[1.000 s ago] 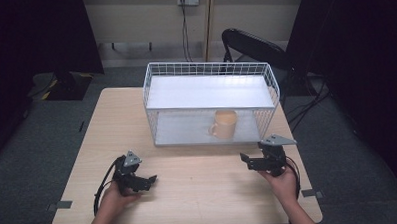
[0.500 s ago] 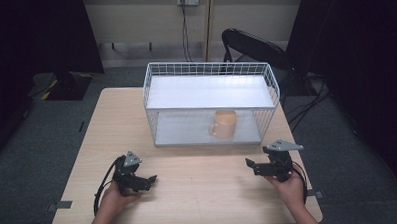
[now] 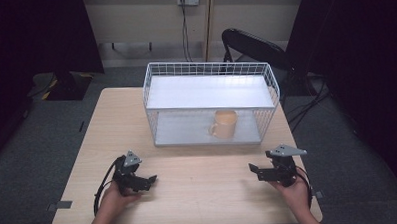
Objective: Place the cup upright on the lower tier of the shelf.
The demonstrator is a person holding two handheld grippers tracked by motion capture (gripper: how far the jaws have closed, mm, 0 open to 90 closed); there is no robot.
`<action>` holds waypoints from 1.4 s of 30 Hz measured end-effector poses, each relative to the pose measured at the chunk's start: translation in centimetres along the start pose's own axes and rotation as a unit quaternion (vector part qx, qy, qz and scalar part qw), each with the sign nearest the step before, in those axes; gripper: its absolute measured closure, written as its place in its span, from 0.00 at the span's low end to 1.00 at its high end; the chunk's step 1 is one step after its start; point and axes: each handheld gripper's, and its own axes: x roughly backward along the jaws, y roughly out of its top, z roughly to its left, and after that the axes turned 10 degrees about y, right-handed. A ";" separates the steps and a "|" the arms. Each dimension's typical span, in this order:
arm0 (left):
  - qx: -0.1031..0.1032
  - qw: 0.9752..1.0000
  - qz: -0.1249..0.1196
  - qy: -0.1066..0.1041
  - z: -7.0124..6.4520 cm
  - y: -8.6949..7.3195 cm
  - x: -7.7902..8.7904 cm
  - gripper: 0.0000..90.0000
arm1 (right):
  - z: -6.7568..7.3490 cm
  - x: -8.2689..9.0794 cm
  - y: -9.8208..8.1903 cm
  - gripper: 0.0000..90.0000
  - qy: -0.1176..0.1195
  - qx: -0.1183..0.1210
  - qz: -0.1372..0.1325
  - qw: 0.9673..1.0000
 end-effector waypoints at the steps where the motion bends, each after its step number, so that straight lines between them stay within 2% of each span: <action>1: 0.000 1.000 0.000 0.000 0.0 0.0 0.0 0.00 | 0.0 0.0 -0.1 0.16 -0.001 0.002 0.001 1.000; 17: 0.000 1.000 0.000 0.000 0.0 0.0 0.0 0.00 | -0.3 0.4 -2.2 0.16 0.003 0.000 0.017 1.000; 28: 0.000 1.000 0.000 0.000 0.0 0.0 0.0 0.00 | -0.7 0.2 -3.2 0.16 0.014 -0.001 0.038 0.999; 31: 0.000 1.000 0.000 0.000 0.0 0.0 0.0 0.00 | -0.6 0.1 -3.5 0.16 0.012 0.013 0.048 0.999; 38: 0.000 1.000 0.000 0.000 0.0 0.0 0.0 0.00 | -0.8 -0.3 -3.9 0.16 0.021 0.013 0.062 0.998; 42: 0.000 1.000 0.000 0.000 0.0 0.0 0.0 0.00 | -0.8 -0.3 -4.0 0.16 0.017 0.018 0.068 0.997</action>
